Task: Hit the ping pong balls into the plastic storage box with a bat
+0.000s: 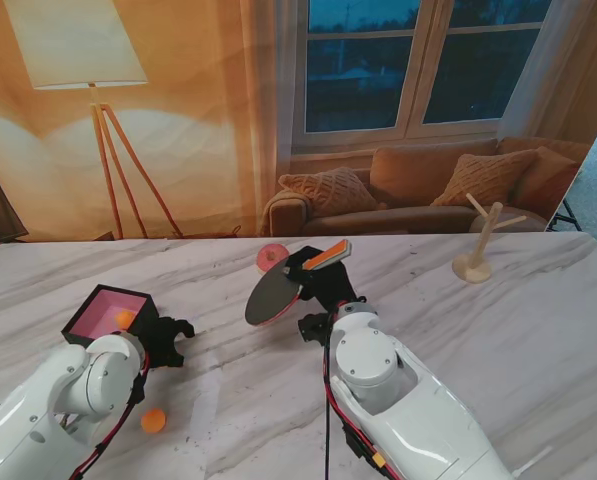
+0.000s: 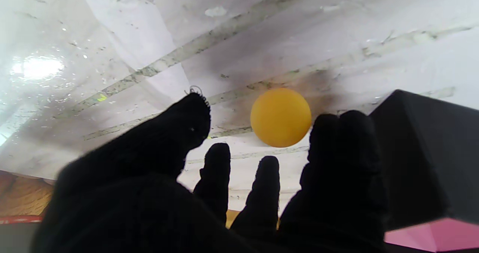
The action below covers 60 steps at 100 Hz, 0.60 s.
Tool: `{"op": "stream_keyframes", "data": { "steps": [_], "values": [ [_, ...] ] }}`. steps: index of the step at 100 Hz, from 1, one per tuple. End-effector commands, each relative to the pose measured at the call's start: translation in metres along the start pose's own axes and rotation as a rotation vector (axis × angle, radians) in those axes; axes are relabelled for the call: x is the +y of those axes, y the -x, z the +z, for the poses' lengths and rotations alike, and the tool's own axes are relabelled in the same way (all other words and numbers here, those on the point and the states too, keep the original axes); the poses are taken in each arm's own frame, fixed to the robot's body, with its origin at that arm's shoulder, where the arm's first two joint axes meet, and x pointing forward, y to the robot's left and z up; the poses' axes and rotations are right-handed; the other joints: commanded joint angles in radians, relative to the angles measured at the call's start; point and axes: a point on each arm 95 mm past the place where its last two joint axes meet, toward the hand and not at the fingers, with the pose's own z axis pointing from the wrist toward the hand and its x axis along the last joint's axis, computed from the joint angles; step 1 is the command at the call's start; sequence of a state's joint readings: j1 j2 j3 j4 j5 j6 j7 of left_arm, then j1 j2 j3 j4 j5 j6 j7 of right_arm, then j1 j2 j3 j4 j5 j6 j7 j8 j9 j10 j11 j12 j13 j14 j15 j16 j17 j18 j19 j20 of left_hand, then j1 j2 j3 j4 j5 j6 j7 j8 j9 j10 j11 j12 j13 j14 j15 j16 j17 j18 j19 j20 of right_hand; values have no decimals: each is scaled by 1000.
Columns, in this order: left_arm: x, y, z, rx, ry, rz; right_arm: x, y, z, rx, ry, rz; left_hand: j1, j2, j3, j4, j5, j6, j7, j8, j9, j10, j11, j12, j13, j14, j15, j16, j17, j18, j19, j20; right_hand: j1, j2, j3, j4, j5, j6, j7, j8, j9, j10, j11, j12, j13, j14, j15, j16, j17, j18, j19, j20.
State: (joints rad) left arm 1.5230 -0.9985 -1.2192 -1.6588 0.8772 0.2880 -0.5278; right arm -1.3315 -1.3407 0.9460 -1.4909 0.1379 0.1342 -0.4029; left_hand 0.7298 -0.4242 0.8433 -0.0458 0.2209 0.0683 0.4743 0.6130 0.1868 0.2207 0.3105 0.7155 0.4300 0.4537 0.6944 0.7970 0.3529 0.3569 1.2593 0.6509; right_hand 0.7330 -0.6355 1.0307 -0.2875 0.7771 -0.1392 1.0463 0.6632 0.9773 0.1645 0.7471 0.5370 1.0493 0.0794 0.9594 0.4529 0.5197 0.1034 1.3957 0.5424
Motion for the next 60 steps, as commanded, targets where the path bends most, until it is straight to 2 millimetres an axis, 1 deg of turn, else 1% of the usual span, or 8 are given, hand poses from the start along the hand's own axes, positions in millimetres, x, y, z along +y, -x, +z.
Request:
{"op": "stream_keyframes", "data": {
  "steps": [1,14,28,44,51,60],
  "values": [
    [7,1,3,-8,5,-4,-1,-3,0,5,-3,7,14,-45,57,18,-42,-7,41,31,-34,24,43,39,76,38,34,6,31,-73,29,-5,148,71,193,27,192,-30,135,67,64,-215,34,25,-64,-88,-51,5,-7,-35,14,20],
    [10,1,5,-9,-3,10,1,-2,0,5,3,7,21,-69,87,11,-44,-1,71,47,-29,29,84,54,106,21,62,5,69,-95,48,-13,148,72,193,27,193,-29,135,67,65,-215,34,25,-64,-87,-51,5,-6,-34,14,20],
    [14,1,7,-11,6,17,1,-2,-1,4,7,8,55,-94,118,-1,-38,7,109,62,-30,35,124,81,129,-6,99,19,101,-124,75,-21,148,71,193,27,194,-29,134,66,65,-215,34,25,-63,-87,-51,5,-7,-34,14,20],
    [15,0,7,-17,27,15,2,-3,-1,4,12,11,98,-101,138,-11,-7,17,175,92,-28,33,170,114,148,-36,134,42,130,-159,102,-30,148,71,193,27,195,-28,134,66,66,-214,34,26,-63,-86,-50,4,-6,-34,14,20],
    [14,-1,7,-22,33,20,2,-3,0,5,15,12,121,-93,139,-12,16,20,206,108,-26,26,216,134,162,-52,144,50,148,-178,114,-37,148,71,193,27,195,-29,134,66,66,-214,34,26,-63,-87,-50,4,-6,-34,15,20],
    [14,-2,8,-31,39,21,2,-4,0,8,18,14,144,-89,142,-12,51,28,240,122,-9,20,268,143,179,-63,157,59,166,-187,129,-43,148,71,193,27,195,-30,134,67,67,-215,34,26,-63,-87,-50,4,-6,-33,15,21]
  ]
}}
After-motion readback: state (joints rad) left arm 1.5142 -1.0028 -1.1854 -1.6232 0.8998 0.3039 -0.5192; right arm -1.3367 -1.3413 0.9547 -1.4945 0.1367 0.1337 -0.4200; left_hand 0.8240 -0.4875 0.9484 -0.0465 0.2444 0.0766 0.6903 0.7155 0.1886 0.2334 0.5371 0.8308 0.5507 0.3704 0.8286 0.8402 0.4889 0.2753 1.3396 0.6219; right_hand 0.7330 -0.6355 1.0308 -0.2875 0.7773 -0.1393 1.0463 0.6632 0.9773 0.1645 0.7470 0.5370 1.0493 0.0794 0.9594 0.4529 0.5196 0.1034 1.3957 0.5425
